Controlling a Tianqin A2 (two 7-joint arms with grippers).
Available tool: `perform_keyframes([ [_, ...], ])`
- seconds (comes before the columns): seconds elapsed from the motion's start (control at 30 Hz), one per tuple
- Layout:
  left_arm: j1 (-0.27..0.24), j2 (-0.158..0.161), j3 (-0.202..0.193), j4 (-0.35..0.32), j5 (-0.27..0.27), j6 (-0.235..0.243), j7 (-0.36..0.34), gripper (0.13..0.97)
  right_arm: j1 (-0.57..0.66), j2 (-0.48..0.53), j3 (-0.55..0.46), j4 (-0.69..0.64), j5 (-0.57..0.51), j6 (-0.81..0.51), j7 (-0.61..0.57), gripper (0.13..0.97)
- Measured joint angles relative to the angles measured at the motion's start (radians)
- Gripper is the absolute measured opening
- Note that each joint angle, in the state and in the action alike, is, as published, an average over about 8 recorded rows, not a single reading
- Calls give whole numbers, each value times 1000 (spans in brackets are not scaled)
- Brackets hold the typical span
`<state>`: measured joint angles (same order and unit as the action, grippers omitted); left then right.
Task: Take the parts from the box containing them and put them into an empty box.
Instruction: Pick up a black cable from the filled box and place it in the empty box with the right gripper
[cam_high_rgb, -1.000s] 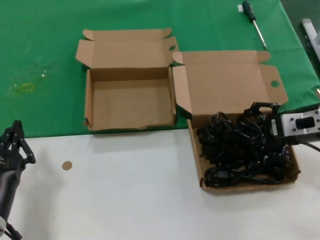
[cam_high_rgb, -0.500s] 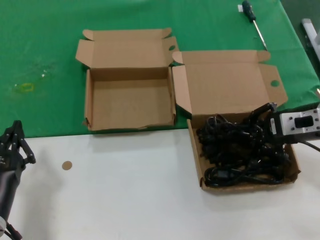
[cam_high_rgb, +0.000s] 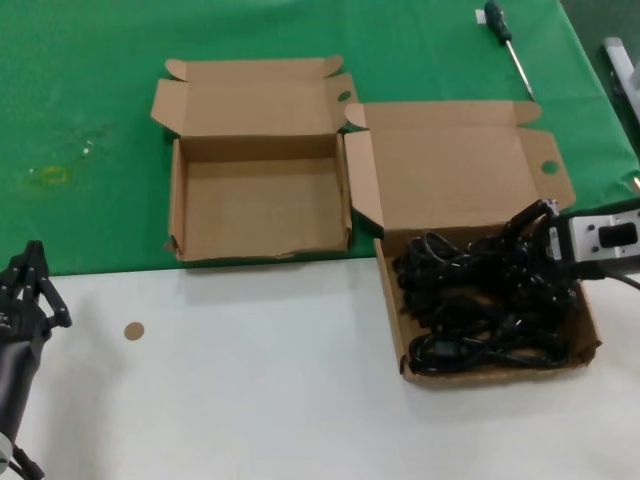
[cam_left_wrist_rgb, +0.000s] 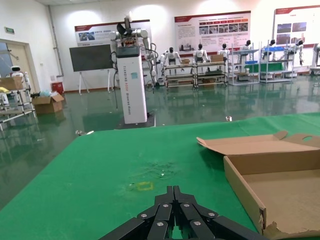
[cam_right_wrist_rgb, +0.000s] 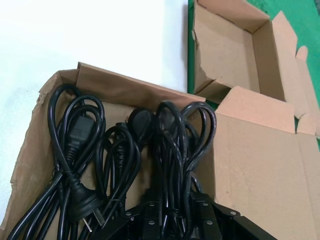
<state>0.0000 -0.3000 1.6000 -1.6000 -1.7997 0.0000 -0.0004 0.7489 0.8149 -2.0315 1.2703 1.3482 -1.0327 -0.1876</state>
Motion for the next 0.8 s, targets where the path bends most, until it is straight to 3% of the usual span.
perform_keyframes([
  [0.17,0,0,0,0,0,0,0,152,2,15,9,19,11,-16,11,236],
  [0.8,0,0,0,0,0,0,0,152,27,4,32,67,45,-22,57,224],
])
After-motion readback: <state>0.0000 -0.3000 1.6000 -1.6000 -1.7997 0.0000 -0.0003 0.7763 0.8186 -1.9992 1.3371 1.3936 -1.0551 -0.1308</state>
